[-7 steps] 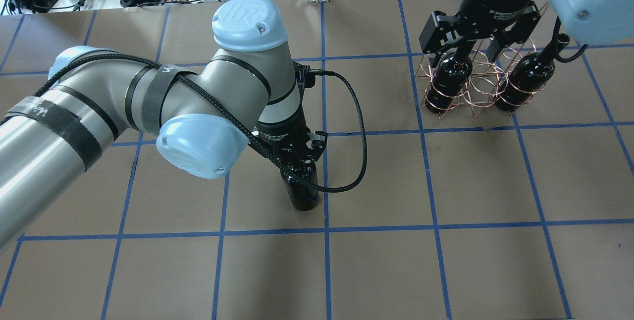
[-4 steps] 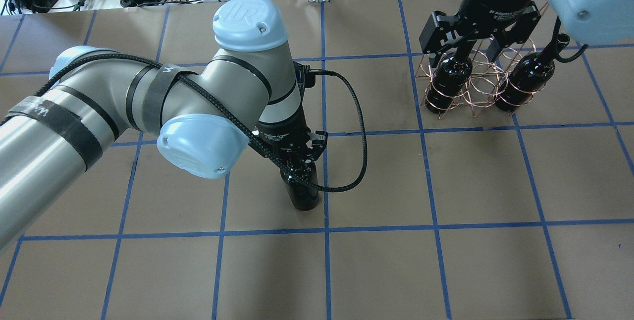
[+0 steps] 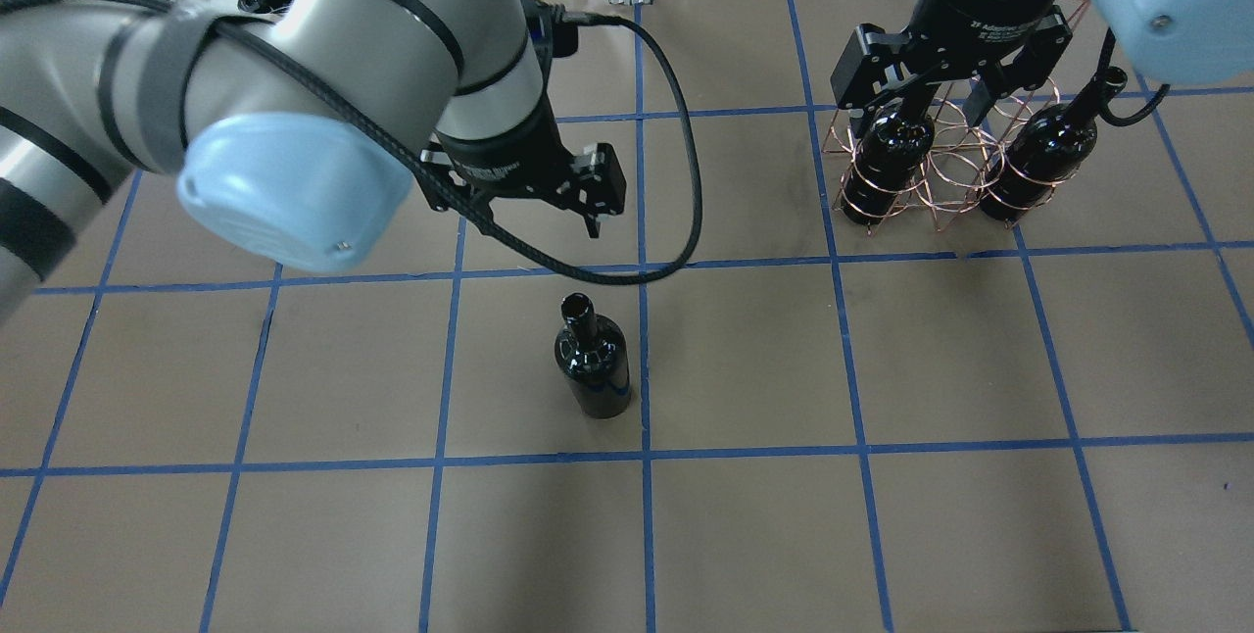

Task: Place wine into wine basket
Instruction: 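Retract the left arm while the right gripper moves toward the standing bottle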

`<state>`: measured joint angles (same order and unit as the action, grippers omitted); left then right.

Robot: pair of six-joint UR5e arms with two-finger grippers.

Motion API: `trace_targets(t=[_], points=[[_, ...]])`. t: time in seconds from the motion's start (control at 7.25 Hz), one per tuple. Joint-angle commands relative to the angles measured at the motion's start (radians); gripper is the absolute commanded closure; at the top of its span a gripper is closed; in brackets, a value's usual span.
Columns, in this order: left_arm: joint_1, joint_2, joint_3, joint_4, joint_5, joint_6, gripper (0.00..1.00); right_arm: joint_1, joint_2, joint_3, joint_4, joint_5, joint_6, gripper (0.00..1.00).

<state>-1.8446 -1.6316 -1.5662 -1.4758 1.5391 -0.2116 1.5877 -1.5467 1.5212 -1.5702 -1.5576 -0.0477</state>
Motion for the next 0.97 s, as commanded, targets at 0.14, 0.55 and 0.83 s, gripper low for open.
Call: trace_targets(t=[0.14,0.55,0.83], points=[[0.254,0.001,0.063,-0.015,-0.032,0.142,0.0,0.015,-0.036,-0.007,0.004,0.086,0.029,0.0],[0.462,0.015,0.096,-0.011,-0.056,0.234,0.0,0.217,0.025,-0.088,-0.043,0.038,0.266,0.0],[0.524,0.018,0.117,-0.05,-0.045,0.251,0.0,0.393,0.101,-0.116,-0.12,-0.042,0.481,0.0]])
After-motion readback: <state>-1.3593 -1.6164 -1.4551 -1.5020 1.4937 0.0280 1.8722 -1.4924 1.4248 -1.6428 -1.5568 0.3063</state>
